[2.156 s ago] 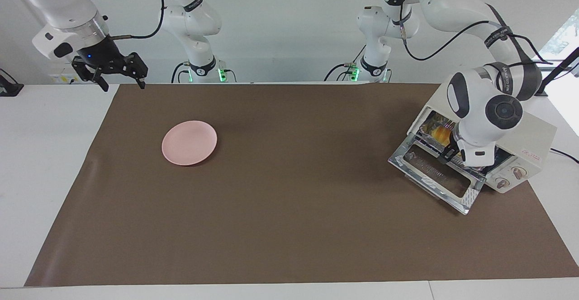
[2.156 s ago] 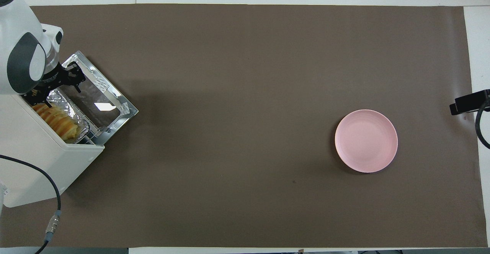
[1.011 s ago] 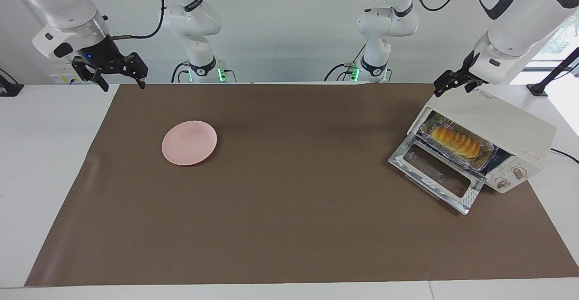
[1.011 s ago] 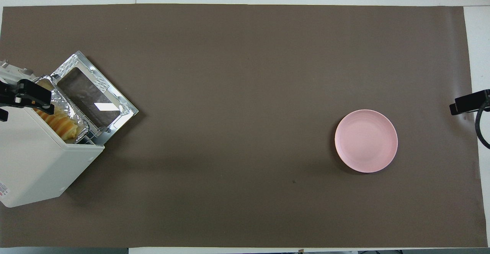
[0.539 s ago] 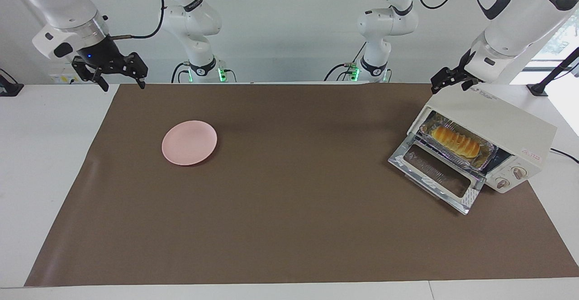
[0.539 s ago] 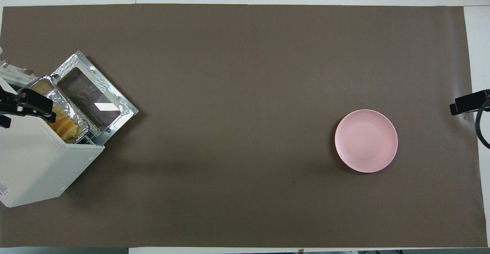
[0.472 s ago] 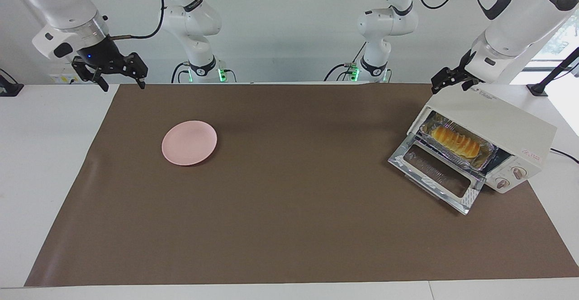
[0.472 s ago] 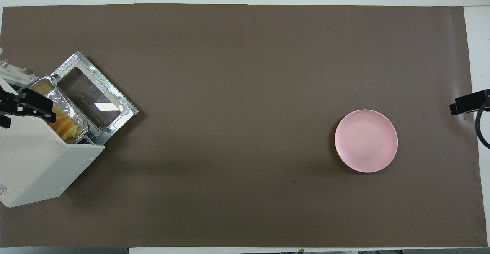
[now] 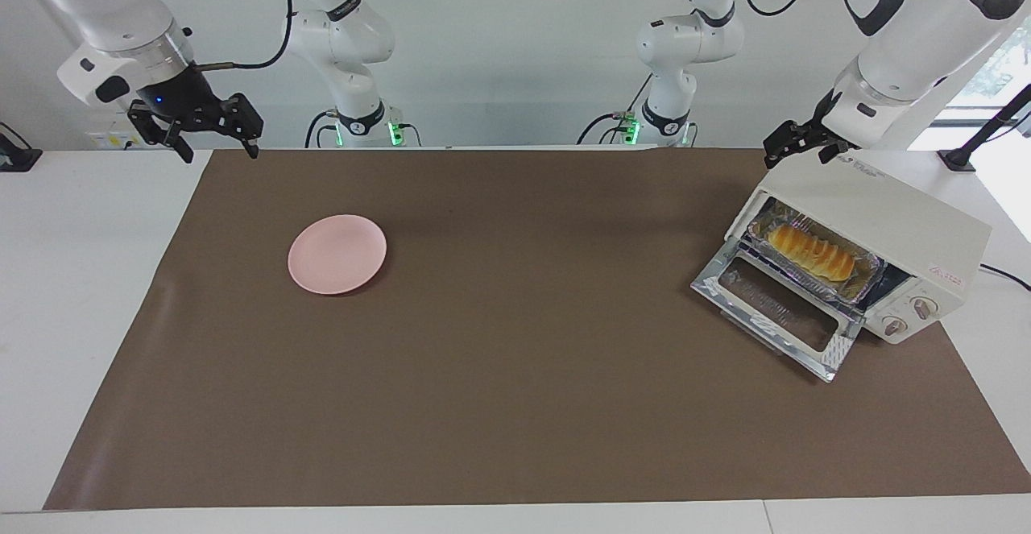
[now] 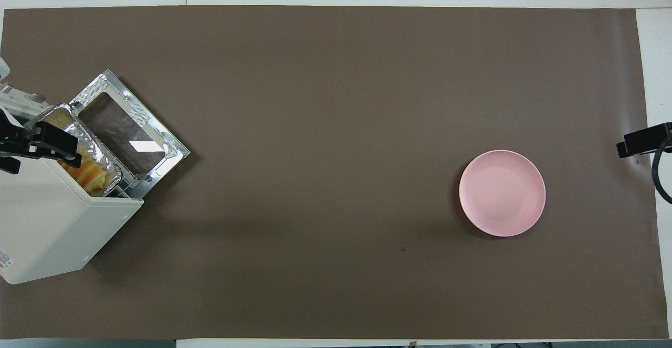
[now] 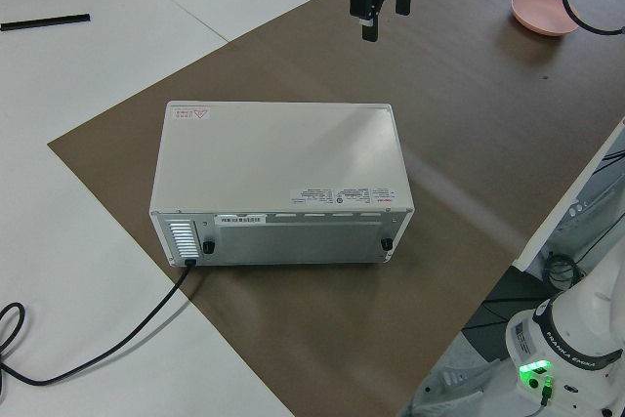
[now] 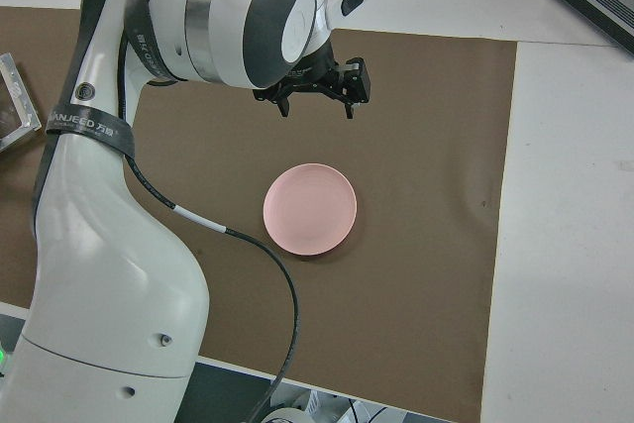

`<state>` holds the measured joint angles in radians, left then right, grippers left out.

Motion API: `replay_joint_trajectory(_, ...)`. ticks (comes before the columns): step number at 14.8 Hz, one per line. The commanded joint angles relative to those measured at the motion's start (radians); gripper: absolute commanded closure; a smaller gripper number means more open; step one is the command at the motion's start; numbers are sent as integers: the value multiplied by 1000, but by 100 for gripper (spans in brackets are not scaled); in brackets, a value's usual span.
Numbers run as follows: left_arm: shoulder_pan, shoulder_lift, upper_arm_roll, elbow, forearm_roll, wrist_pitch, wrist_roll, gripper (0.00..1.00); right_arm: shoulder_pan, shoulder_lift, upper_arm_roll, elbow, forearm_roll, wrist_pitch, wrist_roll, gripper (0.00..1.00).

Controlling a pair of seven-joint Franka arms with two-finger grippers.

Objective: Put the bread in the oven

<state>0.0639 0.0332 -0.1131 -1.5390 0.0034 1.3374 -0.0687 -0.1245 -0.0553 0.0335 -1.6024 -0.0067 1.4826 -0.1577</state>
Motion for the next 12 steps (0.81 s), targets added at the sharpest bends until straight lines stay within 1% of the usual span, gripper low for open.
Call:
replay_joint_trajectory(1,10,-41,-13,-33,-13,17,10,0,-9,-21,3,-19,13,-10,-5,0)
replay_joint_trajectory(3,8,-41,-16,-35,-13,49,12,0,-9,-21,3,-19,13,-10,-5,0)
replay_joint_trajectory(12,10,-42,-16,-39,-13,54,32,0,-9,-21,3,-19,13,-12,-5,0)
